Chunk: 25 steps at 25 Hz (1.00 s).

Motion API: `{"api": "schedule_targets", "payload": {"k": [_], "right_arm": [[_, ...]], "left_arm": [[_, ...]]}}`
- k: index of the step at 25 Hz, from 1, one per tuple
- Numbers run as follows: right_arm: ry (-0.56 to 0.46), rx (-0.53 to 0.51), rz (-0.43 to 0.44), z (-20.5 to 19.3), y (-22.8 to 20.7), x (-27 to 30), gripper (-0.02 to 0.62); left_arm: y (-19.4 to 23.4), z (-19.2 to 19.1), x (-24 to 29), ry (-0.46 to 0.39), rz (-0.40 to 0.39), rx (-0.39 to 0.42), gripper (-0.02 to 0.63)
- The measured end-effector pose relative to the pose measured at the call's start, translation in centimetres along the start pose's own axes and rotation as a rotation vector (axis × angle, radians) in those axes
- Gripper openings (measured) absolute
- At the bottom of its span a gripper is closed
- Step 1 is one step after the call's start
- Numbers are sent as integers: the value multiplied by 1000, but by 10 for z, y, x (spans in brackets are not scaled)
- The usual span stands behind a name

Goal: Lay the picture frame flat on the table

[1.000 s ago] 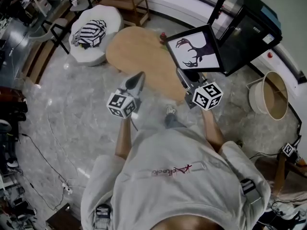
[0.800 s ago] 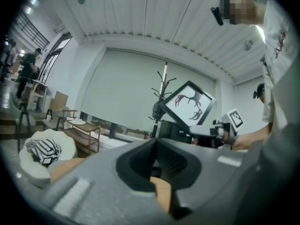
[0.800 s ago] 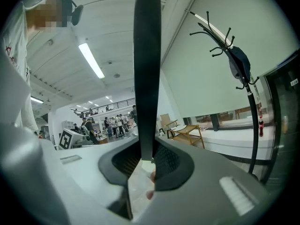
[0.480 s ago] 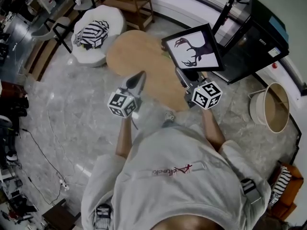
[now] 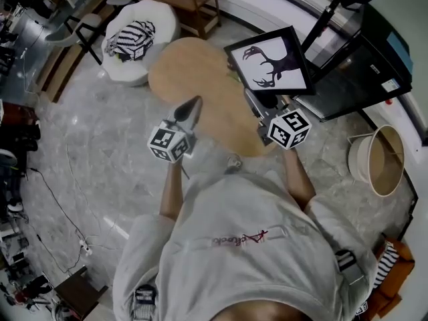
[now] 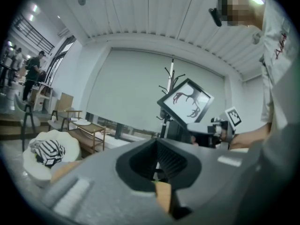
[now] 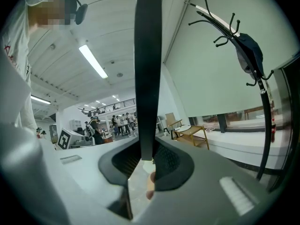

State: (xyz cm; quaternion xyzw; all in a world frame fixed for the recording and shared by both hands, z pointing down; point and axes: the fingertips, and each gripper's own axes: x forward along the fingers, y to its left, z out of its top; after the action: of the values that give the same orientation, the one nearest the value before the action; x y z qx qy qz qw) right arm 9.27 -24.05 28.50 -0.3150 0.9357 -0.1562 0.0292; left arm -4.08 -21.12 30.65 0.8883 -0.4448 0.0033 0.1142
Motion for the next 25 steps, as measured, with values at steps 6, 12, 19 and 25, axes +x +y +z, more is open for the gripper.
{"api": "schedule_targets", "payload": {"k": [6, 12, 19, 25], "right_arm": [[16, 12, 11, -5, -7, 19, 72], [32, 24, 10, -14, -8, 44, 72], [24, 30, -25, -16, -7, 83, 72], [34, 28, -60, -26, -12, 103, 72]], "left_arm": [[13, -13, 1, 23, 15, -33, 0], [33, -31, -3, 52, 10, -69, 0], [69, -41, -2, 83, -23, -91, 0], [95, -53, 1, 119, -57, -92, 0]]}}
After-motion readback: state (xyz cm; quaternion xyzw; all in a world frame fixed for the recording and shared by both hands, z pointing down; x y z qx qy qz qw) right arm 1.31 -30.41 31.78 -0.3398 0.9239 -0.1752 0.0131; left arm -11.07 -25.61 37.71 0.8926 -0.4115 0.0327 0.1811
